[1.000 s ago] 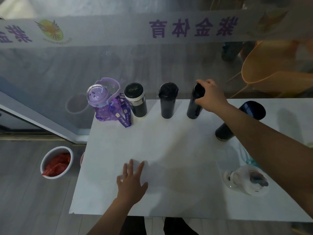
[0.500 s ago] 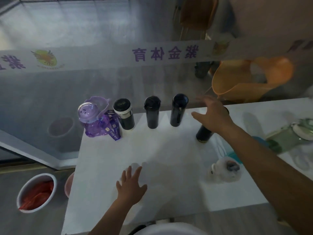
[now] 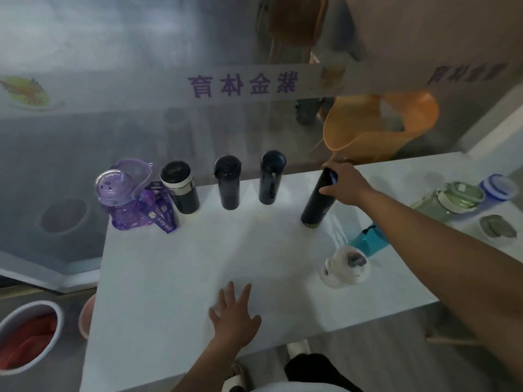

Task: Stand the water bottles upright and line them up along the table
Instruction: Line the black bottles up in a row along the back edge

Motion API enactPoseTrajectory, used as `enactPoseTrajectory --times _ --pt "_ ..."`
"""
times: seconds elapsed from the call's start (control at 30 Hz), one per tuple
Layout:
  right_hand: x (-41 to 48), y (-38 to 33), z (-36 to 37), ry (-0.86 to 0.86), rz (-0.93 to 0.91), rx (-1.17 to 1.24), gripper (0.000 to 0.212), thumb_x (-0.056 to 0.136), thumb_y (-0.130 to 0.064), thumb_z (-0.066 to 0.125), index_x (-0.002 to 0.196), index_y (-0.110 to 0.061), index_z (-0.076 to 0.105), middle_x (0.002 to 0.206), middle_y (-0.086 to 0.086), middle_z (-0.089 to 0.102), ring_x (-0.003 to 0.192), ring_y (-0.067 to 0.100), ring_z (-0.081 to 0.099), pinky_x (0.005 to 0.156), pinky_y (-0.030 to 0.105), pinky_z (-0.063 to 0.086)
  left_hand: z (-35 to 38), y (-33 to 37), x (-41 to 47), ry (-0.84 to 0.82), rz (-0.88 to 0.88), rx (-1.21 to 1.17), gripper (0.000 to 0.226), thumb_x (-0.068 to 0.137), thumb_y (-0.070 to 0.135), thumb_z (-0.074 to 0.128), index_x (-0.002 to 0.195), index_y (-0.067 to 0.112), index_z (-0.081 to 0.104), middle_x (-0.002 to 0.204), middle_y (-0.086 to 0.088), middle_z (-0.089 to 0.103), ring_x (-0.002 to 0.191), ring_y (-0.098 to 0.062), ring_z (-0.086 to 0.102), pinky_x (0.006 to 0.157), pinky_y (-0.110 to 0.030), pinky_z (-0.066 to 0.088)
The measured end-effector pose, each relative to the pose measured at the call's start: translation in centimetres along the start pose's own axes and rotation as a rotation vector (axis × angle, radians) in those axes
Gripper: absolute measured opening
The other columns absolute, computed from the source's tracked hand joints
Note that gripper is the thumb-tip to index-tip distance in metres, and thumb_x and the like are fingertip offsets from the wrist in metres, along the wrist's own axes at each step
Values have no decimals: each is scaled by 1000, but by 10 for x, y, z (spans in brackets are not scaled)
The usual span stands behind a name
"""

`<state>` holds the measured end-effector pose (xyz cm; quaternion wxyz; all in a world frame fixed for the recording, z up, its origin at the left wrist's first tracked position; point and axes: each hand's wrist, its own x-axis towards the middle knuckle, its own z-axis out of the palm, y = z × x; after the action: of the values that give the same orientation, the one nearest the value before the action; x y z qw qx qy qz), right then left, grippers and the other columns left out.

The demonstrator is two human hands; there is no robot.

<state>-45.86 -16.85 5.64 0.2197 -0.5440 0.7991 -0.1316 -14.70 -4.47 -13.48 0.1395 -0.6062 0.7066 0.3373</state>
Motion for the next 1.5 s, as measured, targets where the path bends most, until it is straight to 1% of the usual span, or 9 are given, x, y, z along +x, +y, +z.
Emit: enactPoseTrajectory --times 0.13,0.27,0.33,0.53,0.83,1.1,1.3,1.4,1.5 --pt "20 2 -4 6 -63 -9 51 80 -17 73 127 -13 54 126 10 55 116 31 53 95 40 48 3 1 1 43 -60 -8 77 89 53 51 152 45 7 163 2 -14 150 -24 -10 117 -55 10" --pt "47 2 -14 -12 -164 -58 45 83 -17 70 126 -15 56 125 11 59 112 30 56 85 33 45 6 20 8 93 -158 -73 77 90 51 52 152 47 7 164 3 -12 150 -25 -9 117 -55 12" --pt "62 3 -19 -18 -214 -57 48 85 -18 69 130 -18 53 128 10 58 112 30 56 84 31 45 10 32 10 106 -208 -101 78 90 51 52 152 47 6 164 3 -12 150 -26 -9 117 -55 13" --pt "102 6 -24 -83 -347 -101 62 84 -20 68 141 -21 43 140 11 47 120 32 50 98 40 45 22 64 11 136 -327 -143 81 90 51 53 153 44 2 163 3 -13 150 -27 -8 116 -54 18" --pt "128 15 -22 -147 -451 -182 60 85 -23 66 141 -25 43 130 12 45 108 32 53 91 39 48 37 90 6 131 -401 -176 82 90 51 54 152 46 1 163 3 -14 150 -27 -6 114 -54 24" --pt "136 21 -23 -160 -472 -167 58 86 -18 64 140 -25 43 131 10 43 107 34 53 86 38 50 43 96 5 150 -421 -162 82 90 50 52 153 45 0 163 3 -13 150 -27 -6 113 -52 26" --pt "115 31 -36 -92 -430 -62 77 80 -40 71 145 -32 30 150 6 31 130 34 40 101 48 45 38 100 10 153 -411 -159 80 90 51 52 153 44 3 164 1 -11 150 -27 -7 115 -56 18" --pt "81 51 -51 0 -415 22 70 81 -41 71 141 -27 39 148 6 38 130 31 42 101 43 41 34 105 18 150 -368 -143 79 90 52 51 153 45 3 163 1 -12 150 -28 -9 116 -58 13" --pt "30 89 -61 -15 -318 23 66 83 -47 67 141 -31 40 153 -1 35 137 25 37 107 42 35 30 113 29 164 -325 -128 79 90 53 51 152 44 4 164 1 -10 150 -29 -7 117 -58 11"
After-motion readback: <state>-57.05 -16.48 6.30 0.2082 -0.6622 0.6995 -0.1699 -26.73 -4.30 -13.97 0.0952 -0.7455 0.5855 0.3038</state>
